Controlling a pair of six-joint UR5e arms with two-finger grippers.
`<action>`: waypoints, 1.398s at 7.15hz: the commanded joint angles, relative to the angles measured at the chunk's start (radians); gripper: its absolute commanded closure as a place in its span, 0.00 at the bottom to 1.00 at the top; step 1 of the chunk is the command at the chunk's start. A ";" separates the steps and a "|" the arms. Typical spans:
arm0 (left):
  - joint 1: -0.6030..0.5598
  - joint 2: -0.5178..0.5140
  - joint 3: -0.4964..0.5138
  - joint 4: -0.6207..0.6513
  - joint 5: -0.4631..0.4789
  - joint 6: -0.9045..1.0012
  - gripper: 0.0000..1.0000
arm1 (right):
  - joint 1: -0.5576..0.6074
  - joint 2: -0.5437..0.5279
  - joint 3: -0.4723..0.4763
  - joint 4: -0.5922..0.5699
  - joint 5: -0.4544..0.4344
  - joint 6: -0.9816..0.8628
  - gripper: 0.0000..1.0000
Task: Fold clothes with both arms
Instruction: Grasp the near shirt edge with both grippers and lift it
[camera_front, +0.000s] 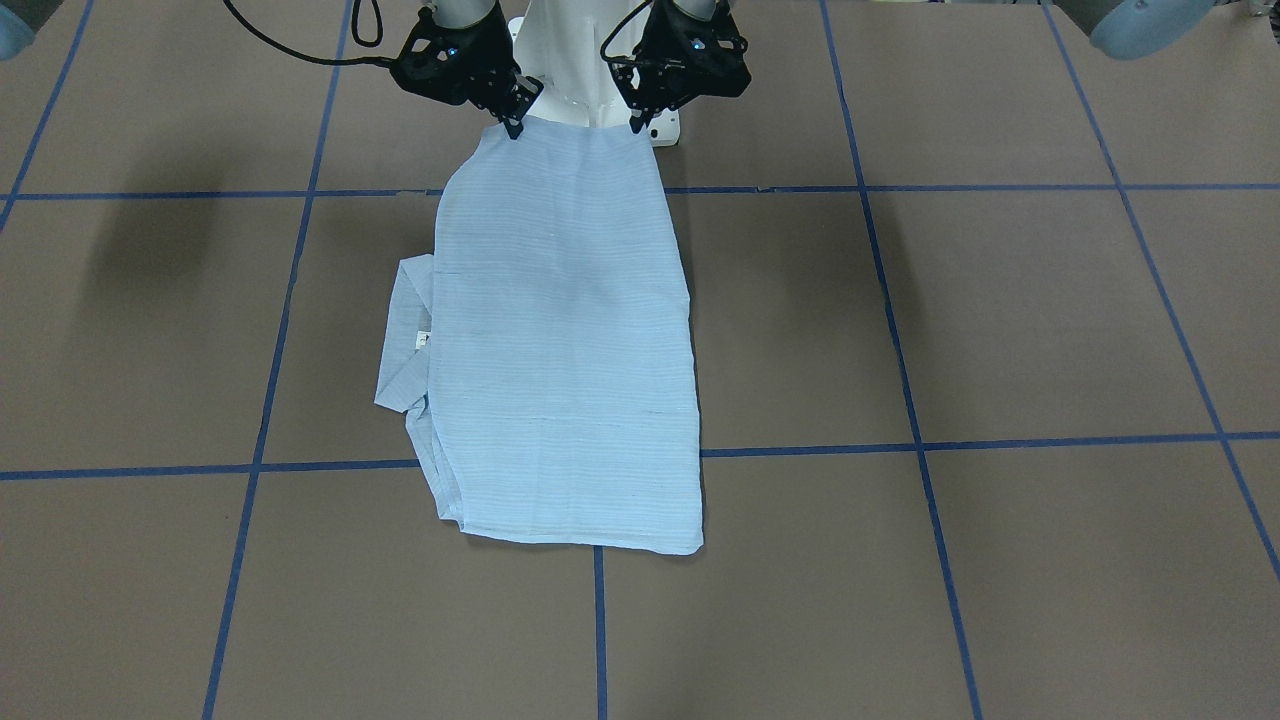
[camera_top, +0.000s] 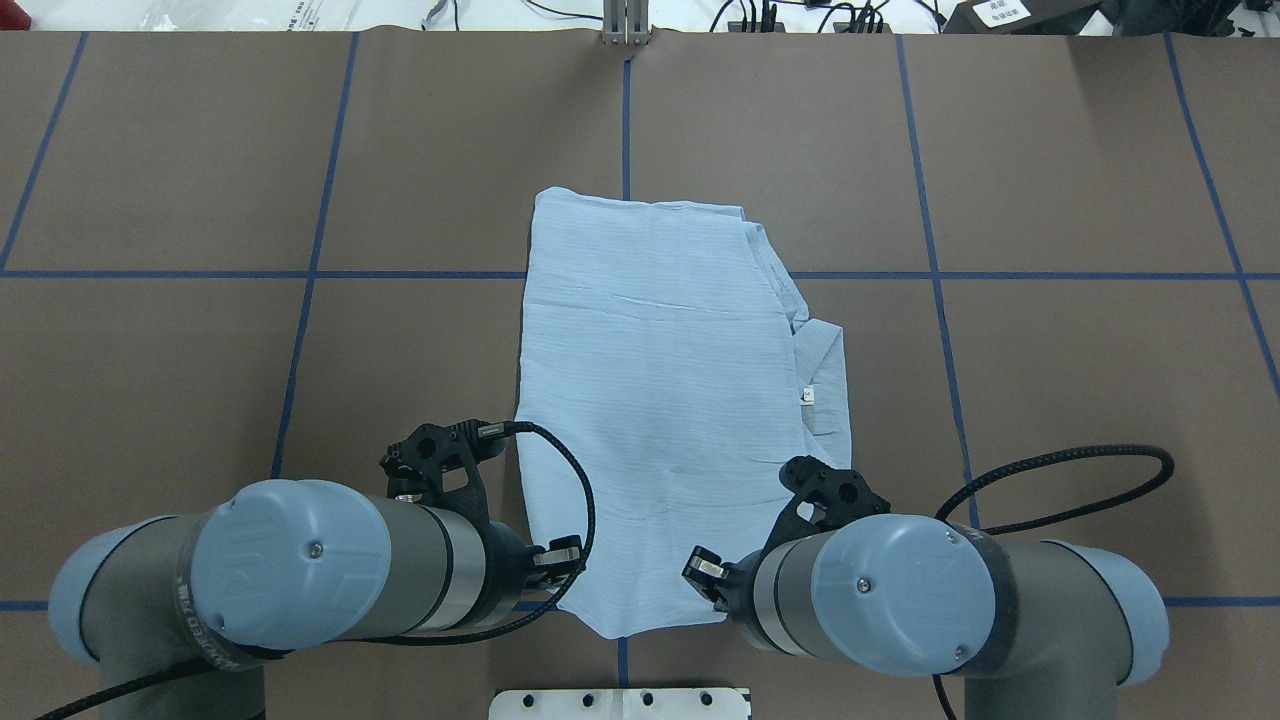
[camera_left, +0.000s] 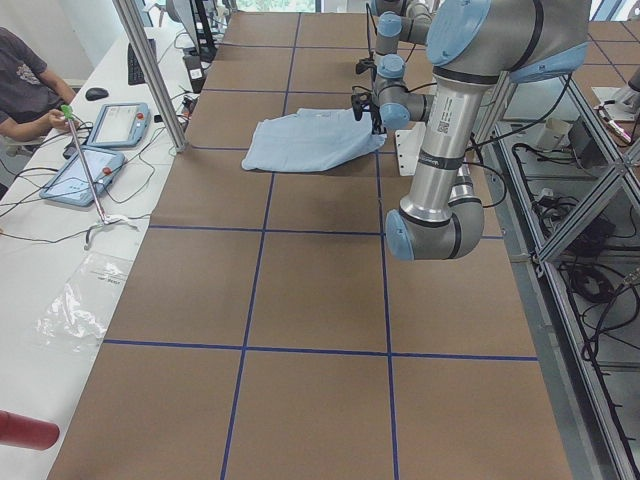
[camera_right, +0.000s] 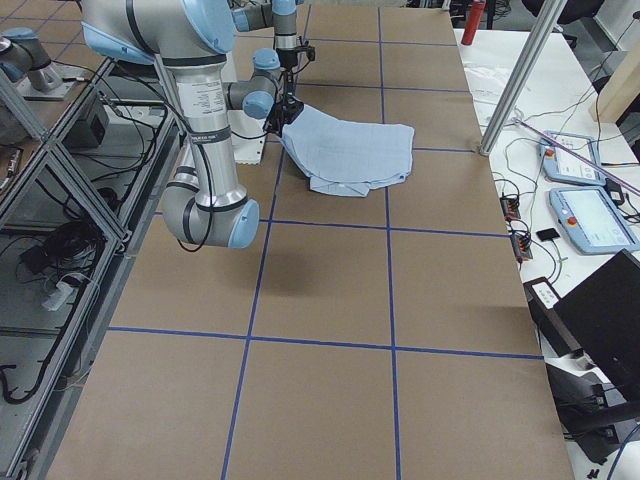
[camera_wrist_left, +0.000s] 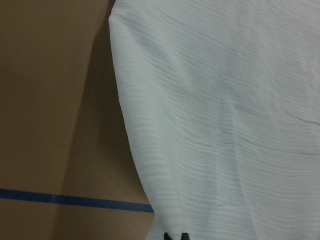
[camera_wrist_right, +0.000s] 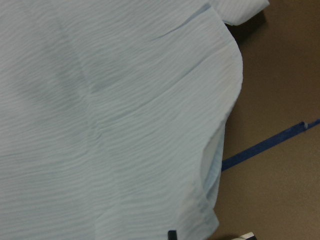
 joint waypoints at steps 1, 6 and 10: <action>-0.019 -0.007 0.030 0.004 0.007 0.011 1.00 | 0.046 -0.003 -0.004 -0.007 0.005 -0.021 1.00; -0.224 -0.091 0.252 -0.215 0.001 0.057 1.00 | 0.273 0.078 -0.155 -0.001 0.083 -0.130 1.00; -0.335 -0.135 0.418 -0.390 -0.019 0.117 1.00 | 0.405 0.268 -0.413 0.002 0.086 -0.268 1.00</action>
